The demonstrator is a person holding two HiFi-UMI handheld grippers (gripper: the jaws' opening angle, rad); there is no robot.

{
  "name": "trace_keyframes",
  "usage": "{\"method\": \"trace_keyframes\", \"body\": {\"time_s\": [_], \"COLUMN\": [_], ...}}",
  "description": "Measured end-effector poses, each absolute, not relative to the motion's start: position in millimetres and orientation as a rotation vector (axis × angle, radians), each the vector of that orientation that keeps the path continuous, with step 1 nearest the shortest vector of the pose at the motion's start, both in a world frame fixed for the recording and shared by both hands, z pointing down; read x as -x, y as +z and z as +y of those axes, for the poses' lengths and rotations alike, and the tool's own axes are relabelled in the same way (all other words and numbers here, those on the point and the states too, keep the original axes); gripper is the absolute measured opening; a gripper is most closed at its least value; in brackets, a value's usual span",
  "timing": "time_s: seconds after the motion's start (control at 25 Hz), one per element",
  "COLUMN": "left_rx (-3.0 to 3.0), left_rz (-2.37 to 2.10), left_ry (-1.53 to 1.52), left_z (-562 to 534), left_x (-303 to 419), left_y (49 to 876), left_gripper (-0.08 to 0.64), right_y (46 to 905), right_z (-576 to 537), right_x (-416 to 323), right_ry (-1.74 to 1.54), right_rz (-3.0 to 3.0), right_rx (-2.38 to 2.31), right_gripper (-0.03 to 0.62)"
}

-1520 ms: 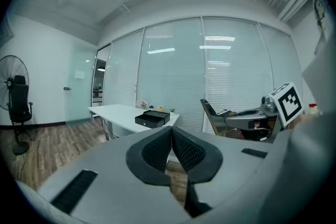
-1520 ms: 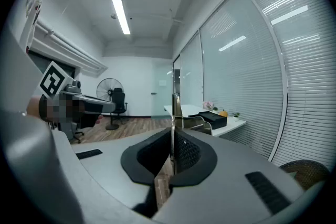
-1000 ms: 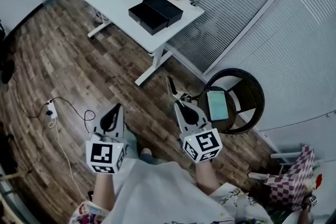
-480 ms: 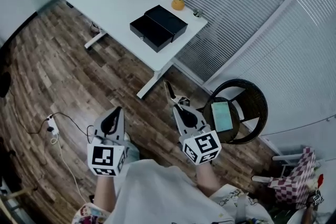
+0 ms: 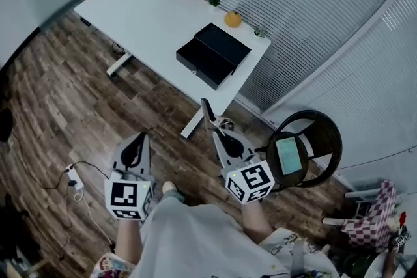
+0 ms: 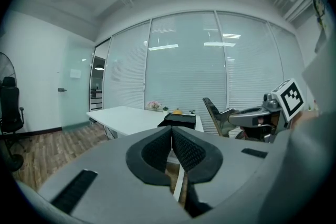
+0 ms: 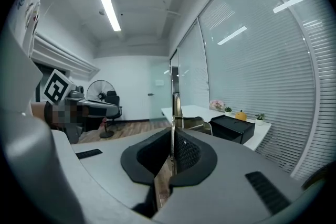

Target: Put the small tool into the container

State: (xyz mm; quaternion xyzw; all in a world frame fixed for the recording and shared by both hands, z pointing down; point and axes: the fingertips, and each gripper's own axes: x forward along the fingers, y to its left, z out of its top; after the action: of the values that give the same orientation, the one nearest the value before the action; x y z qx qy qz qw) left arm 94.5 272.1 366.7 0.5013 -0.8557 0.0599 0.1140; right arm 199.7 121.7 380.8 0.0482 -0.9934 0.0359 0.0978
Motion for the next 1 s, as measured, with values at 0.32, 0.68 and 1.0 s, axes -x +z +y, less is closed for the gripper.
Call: {"method": "trace_keyframes", "body": {"time_s": [0.32, 0.68, 1.0], "left_rx": [-1.479, -1.443, -1.483], "left_rz": [-2.469, -2.457, -2.451], "left_ry": [0.148, 0.13, 0.163], "left_z": [294, 299, 269], "left_x": [-48, -16, 36], "left_y": [375, 394, 394], "left_gripper": [0.006, 0.006, 0.006], "right_y": [388, 405, 411], "right_z": [134, 128, 98], "right_x": [-159, -128, -85], "right_ry": [0.118, 0.134, 0.142], "right_rz": [-2.901, -2.858, -2.859], "right_rx": [-0.203, -0.213, -0.247], "right_gripper": [0.002, 0.002, 0.002]}}
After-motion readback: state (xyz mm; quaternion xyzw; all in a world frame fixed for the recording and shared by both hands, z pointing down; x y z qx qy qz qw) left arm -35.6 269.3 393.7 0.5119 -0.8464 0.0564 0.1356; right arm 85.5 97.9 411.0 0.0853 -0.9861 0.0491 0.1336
